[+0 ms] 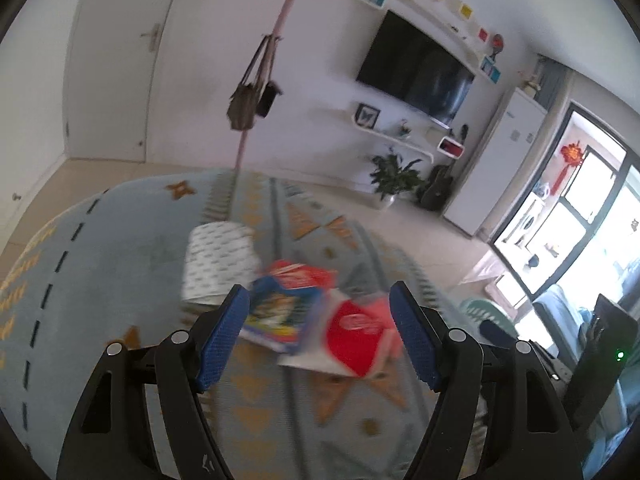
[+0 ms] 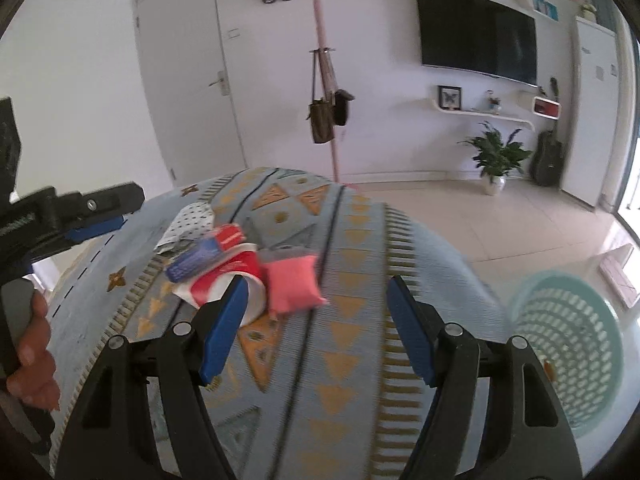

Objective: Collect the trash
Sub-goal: 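Grasp the tiger-print card box with the left tool while the right tool grasps the pink packet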

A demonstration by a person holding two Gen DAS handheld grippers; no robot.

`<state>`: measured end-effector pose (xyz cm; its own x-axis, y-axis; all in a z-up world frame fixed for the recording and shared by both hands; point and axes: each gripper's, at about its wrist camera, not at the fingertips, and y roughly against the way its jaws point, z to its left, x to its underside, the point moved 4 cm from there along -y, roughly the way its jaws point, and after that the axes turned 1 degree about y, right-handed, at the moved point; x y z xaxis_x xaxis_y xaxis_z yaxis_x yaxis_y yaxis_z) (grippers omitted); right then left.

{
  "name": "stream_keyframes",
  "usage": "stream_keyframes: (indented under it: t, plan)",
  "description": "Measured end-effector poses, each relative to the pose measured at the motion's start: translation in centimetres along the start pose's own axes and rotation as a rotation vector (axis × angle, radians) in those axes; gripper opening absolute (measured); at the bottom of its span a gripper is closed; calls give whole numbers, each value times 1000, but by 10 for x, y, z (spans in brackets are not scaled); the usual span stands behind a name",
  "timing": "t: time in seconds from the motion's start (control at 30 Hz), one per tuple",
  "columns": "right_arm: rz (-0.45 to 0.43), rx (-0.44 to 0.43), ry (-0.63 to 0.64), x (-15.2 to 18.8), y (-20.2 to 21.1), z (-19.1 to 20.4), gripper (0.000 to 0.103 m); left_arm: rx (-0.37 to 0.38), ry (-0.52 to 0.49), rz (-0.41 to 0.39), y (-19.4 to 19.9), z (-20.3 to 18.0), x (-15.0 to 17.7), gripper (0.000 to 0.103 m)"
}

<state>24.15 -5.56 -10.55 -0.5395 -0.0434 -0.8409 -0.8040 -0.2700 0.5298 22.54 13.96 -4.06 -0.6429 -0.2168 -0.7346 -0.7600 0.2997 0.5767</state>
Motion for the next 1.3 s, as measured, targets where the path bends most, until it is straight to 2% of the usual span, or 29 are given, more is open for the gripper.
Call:
stream_keyframes:
  t: [0.17,0.37,0.5,0.63,0.73,0.87,1.03,1.1,1.2,1.3]
  plan:
    - [49,0,-13,11,-23,4,68,-16,30,31,-21,36,-3,76]
    - [77,-28,-62,13,-30,-6,68,96,15,128,-54,38,-1,76]
    - [90,-27,-74,14,-33,-8,68,70,-32,171,-72,30,5,76]
    - [98,-21,-72,15,-36,-6,69,-3,-70,209,-88,29,14,74]
    - [98,-19,-70,15,-35,-6,69,-14,-84,209,-88,27,13,72]
    - [103,-8,-67,15,-37,-6,70,-34,-95,199,-85,25,16,68]
    - [145,-21,-58,13,-46,-3,69,-49,-68,160,-58,25,25,61]
    - [161,-27,-37,8,-50,-1,65,-75,-58,147,-44,27,32,60]
    - [159,26,24,-2,-56,3,63,-124,-27,131,-19,35,46,60]
    - [197,33,65,-6,-72,7,55,-162,-4,117,5,42,59,60]
